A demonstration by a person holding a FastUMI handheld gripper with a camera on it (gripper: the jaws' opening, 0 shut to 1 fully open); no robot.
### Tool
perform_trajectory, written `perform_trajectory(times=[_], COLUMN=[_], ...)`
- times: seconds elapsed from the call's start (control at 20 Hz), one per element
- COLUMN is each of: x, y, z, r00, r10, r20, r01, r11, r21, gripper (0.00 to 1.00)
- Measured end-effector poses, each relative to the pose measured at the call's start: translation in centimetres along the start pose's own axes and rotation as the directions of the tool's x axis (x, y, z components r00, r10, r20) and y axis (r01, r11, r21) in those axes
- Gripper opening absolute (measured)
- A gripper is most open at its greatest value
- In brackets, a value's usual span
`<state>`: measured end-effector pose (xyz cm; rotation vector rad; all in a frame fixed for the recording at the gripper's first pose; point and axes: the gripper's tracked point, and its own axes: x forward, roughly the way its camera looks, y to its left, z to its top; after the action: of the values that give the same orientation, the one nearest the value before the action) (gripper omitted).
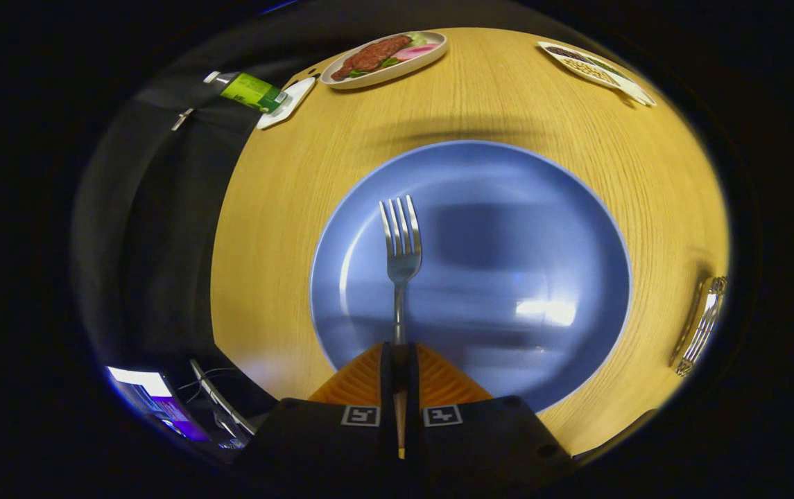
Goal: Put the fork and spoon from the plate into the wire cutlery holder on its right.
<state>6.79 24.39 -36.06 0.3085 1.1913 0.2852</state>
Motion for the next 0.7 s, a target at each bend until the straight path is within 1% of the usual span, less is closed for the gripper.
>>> perform_trajectory(times=[0.05,0.15,0.25,0.5,0.7], x=[-0.6,-2.3,-4.5,-11.7,-17.4], y=[0.2,-0.1,-1.0,-4.4,-7.7], z=[0.5,1.6,1.8,1.1,-0.1], r00=[0.999,0.997,0.996,0.995,0.995], r10=[0.024,0.05,0.052,0.01,-0.038], r20=[0.022,0.063,0.072,0.1,0.092], r01=[-0.024,-0.051,-0.054,-0.006,0.045], r11=[1.0,0.998,0.998,0.999,0.996], r21=[0.006,0.02,0.017,-0.041,-0.079], gripper=[0.06,0.06,0.06,0.06,0.06])
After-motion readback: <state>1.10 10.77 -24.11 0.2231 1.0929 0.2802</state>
